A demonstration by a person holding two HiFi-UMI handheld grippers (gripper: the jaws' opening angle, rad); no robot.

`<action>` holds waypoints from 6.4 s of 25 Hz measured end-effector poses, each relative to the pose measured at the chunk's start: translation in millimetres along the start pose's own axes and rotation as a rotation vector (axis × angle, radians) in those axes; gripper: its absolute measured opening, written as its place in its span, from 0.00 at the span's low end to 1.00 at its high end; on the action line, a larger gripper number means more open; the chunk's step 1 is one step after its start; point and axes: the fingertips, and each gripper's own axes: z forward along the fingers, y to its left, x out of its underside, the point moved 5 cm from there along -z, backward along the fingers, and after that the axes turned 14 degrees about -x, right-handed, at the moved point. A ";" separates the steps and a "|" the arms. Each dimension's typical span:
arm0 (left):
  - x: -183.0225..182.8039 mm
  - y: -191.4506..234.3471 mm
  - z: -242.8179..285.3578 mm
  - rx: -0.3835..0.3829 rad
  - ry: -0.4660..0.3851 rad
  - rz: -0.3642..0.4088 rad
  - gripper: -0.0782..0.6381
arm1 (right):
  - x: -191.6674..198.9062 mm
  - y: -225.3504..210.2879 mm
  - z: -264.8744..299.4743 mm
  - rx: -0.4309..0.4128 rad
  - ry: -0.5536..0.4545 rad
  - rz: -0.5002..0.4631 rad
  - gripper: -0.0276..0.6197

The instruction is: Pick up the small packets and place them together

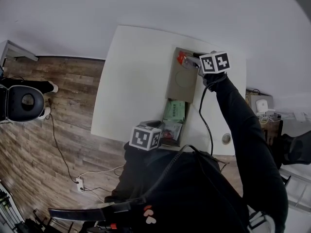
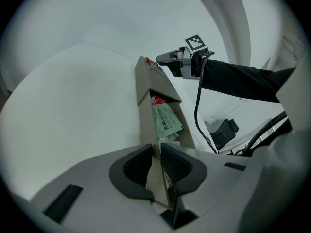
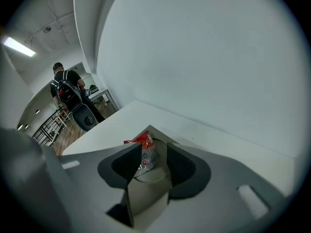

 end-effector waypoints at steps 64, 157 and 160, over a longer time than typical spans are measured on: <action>0.2 -0.3 -2.4 0.014 -0.014 -0.001 0.19 | 206.6 187.8 19.0 -0.228 0.881 -0.884 0.09; 1.1 -0.5 2.5 0.037 0.024 -0.004 0.19 | 78.2 93.5 -5.5 0.021 0.503 -0.725 0.23; 1.1 0.0 2.5 0.038 0.024 -0.006 0.19 | 70.7 97.3 -12.1 0.016 0.448 -0.713 0.25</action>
